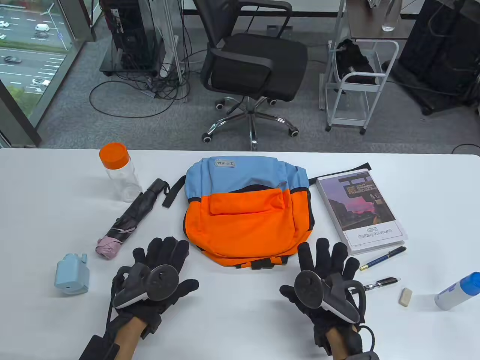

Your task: Pack school bag

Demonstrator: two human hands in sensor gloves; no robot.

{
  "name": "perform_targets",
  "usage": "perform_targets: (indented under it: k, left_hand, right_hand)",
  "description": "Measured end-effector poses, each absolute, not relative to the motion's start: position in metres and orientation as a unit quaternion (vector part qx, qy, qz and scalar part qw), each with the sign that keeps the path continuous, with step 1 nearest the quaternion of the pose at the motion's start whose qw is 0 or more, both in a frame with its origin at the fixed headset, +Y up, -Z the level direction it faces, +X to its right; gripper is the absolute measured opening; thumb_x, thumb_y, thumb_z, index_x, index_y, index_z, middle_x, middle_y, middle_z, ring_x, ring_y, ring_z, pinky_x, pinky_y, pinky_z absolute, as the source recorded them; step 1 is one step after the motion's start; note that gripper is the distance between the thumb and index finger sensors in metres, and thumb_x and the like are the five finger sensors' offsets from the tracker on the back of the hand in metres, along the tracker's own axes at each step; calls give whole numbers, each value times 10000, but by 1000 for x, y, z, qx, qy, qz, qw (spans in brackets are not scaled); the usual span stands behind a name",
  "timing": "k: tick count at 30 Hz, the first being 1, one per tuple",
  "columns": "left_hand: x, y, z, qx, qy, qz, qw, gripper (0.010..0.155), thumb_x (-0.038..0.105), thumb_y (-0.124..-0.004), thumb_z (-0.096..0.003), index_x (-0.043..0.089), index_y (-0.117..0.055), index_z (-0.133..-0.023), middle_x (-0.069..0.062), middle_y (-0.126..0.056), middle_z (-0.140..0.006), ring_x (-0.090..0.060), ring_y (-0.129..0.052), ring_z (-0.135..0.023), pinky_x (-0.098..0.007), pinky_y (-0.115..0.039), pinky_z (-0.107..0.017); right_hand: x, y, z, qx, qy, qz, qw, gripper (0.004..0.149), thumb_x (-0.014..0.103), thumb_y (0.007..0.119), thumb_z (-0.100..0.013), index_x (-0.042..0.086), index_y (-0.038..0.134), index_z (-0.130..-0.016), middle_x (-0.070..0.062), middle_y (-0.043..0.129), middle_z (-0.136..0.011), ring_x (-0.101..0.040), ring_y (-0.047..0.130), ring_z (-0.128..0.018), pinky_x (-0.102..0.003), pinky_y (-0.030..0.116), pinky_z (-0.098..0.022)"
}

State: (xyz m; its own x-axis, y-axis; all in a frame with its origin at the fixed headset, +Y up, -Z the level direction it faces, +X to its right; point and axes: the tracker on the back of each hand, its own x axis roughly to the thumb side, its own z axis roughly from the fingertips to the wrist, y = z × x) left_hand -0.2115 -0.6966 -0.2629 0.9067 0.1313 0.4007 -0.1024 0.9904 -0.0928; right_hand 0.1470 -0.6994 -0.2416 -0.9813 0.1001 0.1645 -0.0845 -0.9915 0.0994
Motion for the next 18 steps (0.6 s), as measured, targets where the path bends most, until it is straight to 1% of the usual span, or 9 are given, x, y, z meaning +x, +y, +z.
perform_targets:
  k: [18]
  left_hand:
    - [-212, -698, -264, -44, -200, 64, 977, 973, 693, -575, -454, 104, -339, -1192, -367, -381, -1181, -666, -455, -1019, -866, -407, -629]
  right_hand:
    - [145, -699, -241, 88, 68, 992, 56, 998, 602, 687, -446, 89, 152, -1114, -395, 44, -1128, -754, 73, -906, -892, 151, -559]
